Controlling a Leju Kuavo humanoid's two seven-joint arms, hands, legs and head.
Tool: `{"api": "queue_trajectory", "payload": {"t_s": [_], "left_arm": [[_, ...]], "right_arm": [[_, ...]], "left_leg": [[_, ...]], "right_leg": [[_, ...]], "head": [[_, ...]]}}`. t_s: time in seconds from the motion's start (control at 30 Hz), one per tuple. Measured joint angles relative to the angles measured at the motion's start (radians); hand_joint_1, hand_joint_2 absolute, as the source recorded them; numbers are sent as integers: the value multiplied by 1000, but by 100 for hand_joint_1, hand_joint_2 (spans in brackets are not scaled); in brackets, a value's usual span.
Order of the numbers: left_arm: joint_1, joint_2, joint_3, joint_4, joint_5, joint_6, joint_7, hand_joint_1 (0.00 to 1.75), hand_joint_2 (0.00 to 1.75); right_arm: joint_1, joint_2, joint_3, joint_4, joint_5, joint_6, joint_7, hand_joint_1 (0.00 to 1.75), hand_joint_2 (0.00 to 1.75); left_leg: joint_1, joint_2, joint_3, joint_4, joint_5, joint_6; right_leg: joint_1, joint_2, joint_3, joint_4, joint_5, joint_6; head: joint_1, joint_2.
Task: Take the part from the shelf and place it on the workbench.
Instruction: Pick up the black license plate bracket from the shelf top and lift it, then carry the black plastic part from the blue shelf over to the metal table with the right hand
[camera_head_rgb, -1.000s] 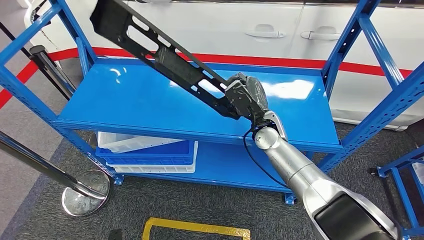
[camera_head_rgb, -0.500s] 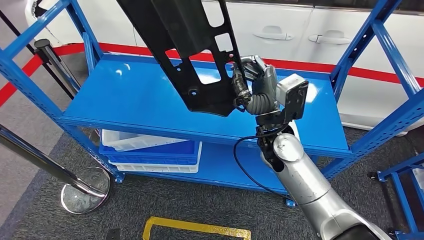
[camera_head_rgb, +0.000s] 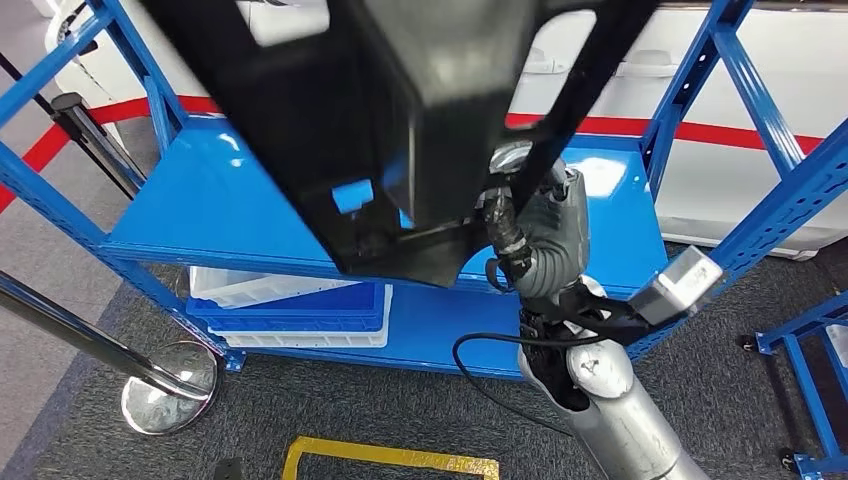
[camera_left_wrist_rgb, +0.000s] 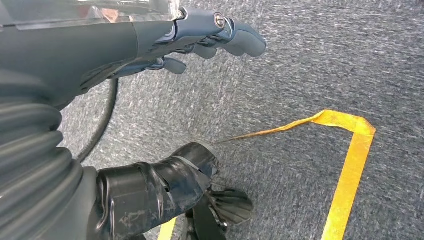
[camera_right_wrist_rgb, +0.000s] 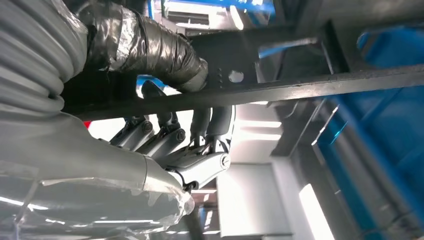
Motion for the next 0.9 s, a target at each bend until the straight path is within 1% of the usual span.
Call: {"api": "queue_trajectory", "payload": {"t_s": [0.03, 0.07, 0.1, 0.13, 0.17, 0.2, 0.23, 0.27, 0.3, 0.33, 0.37, 0.4, 0.43, 0.47, 0.5, 0.53, 0.57, 0.6, 0.63, 0.67, 0.7, 0.73, 0.77, 0.8, 0.83, 0.87, 0.9], "left_arm": [[-2, 1, 0, 0, -3, -1, 1, 0, 175], [-3, 2, 0, 0, -6, -3, 1, 0, 175], [-5, 3, -1, 0, -9, -5, 0, 0, 175], [-6, 4, -1, 0, -12, -7, 0, 0, 175], [-6, 4, -2, 0, -14, -9, 0, 0, 175], [-5, 3, -2, 0, -16, -12, 0, 0, 175], [-5, 2, -2, 0, -16, -14, 0, 0, 175], [-5, 1, -2, 0, -18, -15, 0, 0, 175], [-6, 0, -3, 0, -19, -16, -1, 0, 175], [-7, 0, -3, 0, -20, -16, -2, 0, 175], [-7, 0, -3, 0, -21, -16, -2, 0, 175], [-8, 0, -3, 0, -22, -17, -2, 0, 175], [-7, -1, -4, 0, -24, -18, -2, 0, 175], [-7, -2, -6, 0, -27, -19, -2, 0, 175], [-7, -3, -7, 0, -29, -21, -2, 0, 175], [-7, -4, -9, 0, -32, -23, -1, 0, 175], [-8, -4, -11, 0, -35, -24, -1, 0, 175], [-9, -4, -13, 0, -36, -25, 0, 0, 175], [-9, -4, -16, 0, -37, -25, 0, 0, 175], [-10, -4, -18, 0, -38, -25, 2, 0, 175], [-9, -4, -20, 0, -38, -25, 3, 0, 175], [-9, -3, -21, 0, -39, -25, 5, 0, 175], [-8, -3, -23, 0, -39, -25, 6, 0, 175], [-8, -3, -24, 0, -40, -25, 8, 0, 175], [-8, -3, -26, 0, -42, -25, 9, 0, 175], [-9, -3, -26, 0, -44, -25, 9, 0, 175], [-9, -3, -27, 0, -46, -25, 10, 0, 175]], "right_arm": [[9, 0, 0, -23, 14, 5, 0, 175, 175], [17, 0, 0, -45, 26, 8, 2, 175, 175], [25, 0, 0, -64, 37, 10, 5, 175, 175], [34, 0, 0, -81, 48, 8, 10, 175, 175], [44, 0, 0, -97, 58, 6, 14, 175, 175], [53, -1, 0, -111, 67, 3, 17, 175, 175], [61, -1, 0, -126, 74, 0, 20, 175, 175], [67, -1, 0, -138, 79, -1, 21, 175, 175], [72, -2, 0, -149, 82, -2, 22, 175, 175], [76, -2, 0, -157, 84, -2, 23, 175, 175], [82, -3, 0, -164, 85, -2, 24, 175, 175], [88, -4, 0, -171, 86, -2, 26, 175, 175], [92, -5, 0, -177, 89, -2, 28, 175, 175], [95, -6, 1, -182, 94, -3, 31, 175, 175], [96, -7, 1, -187, 99, -5, 34, 175, 175], [96, -7, 1, -192, 104, -7, 38, 175, 175], [98, -8, 1, -197, 108, -11, 41, 175, 175], [100, -8, 2, -201, 111, -14, 44, 175, 175], [103, -8, 2, -205, 113, -18, 47, 175, 175], [107, -9, 2, -207, 115, -21, 49, 175, 175], [109, -9, 2, -209, 118, -25, 50, 175, 175], [111, -9, 2, -210, 120, -29, 50, 175, 175], [112, -9, 3, -211, 122, -33, 51, 175, 175], [114, -9, 4, -212, 125, -36, 51, 175, 175], [115, -9, 5, -213, 127, -39, 52, 175, 175], [118, -9, 7, -214, 129, -42, 52, 175, 175], [121, -9, 9, -214, 132, -47, 52, 175, 175]], "left_leg": [[-4, 0, 36, -65, 22, 8], [-7, 0, 63, -114, 38, 14], [-11, 0, 77, -142, 45, 18], [-14, 0, 80, -150, 47, 22], [-14, -1, 78, -154, 54, 24], [-12, 1, 77, -161, 62, 29], [-9, 4, 74, -168, 72, 35], [-6, 6, 70, -175, 82, 41], [-4, 9, 63, -179, 90, 46], [-4, 10, 54, -180, 97, 50], [-4, 11, 43, -179, 104, 51], [-4, 11, 32, -179, 112, 50], [-4, 11, 20, -177, 120, 48], [-3, 11, 8, -174, 127, 45], [-1, 11, -3, -169, 133, 40], [0, 10, -14, -162, 139, 35], [0, 9, -22, -157, 144, 29], [-1, 8, -27, -152, 149, 23], [-2, 7, -30, -151, 156, 16], [-2, 6, -31, -153, 164, 9], [0, 5, -33, -154, 168, 2], [2, 5, -39, -149, 158, -4], [4, 4, -50, -130, 130, -9], [6, 5, -65, -90, 83, -14], [6, 5, -82, -33, 29, -18], [6, 5, -96, 30, -16, -20], [6, 5, -103, 86, -41, -22]], "right_leg": [[2, 0, -1, 1, 1, 2], [3, 0, -1, 1, 3, 5], [3, -1, -2, 1, 5, 10], [3, -1, -2, -2, 9, 16], [2, -2, -2, -5, 14, 23], [2, -2, -3, -5, 12, 29], [2, -2, -7, 5, -3, 35], [2, -2, -16, 31, -32, 40], [1, -2, -30, 76, -75, 44], [0, -2, -47, 135, -121, 47], [-2, -2, -62, 193, -157, 50], [-4, -2, -67, 235, -176, 54], [-6, -2, -56, 246, -174, 57], [-9, -2, -29, 222, -154, 60], [-11, -2, 15, 166, -127, 62], [-13, -2, 63, 96, -112, 63], [-12, 0, 99, 41, -102, 59], [-10, 2, 121, 2, -100, 55], [-7, 4, 125, -13, -103, 48], [-4, 5, 120, -13, -95, 38], [-5, 3, 113, -15, -88, 30], [-7, 2, 106, -16, -78, 20], [-8, 0, 96, -18, -67, 12], [-10, -2, 84, -19, -55, 5], [-9, -3, 71, -18, -44, 1], [-8, -4, 55, -18, -32, -1], [-7, -4, 39, -17, -21, -2]], "head": [[0, 0], [0, 0], [0, 0], [1, 0], [1, 0], [1, 0], [2, 0], [3, 0], [4, 0], [5, 0], [6, 0], [6, 0], [6, 0], [6, 0], [6, 0], [6, 0], [6, 0], [6, 0], [6, 0], [6, 0], [7, 0], [6, 0], [5, 0], [4, 0], [2, 0], [0, 0], [0, 0]]}}
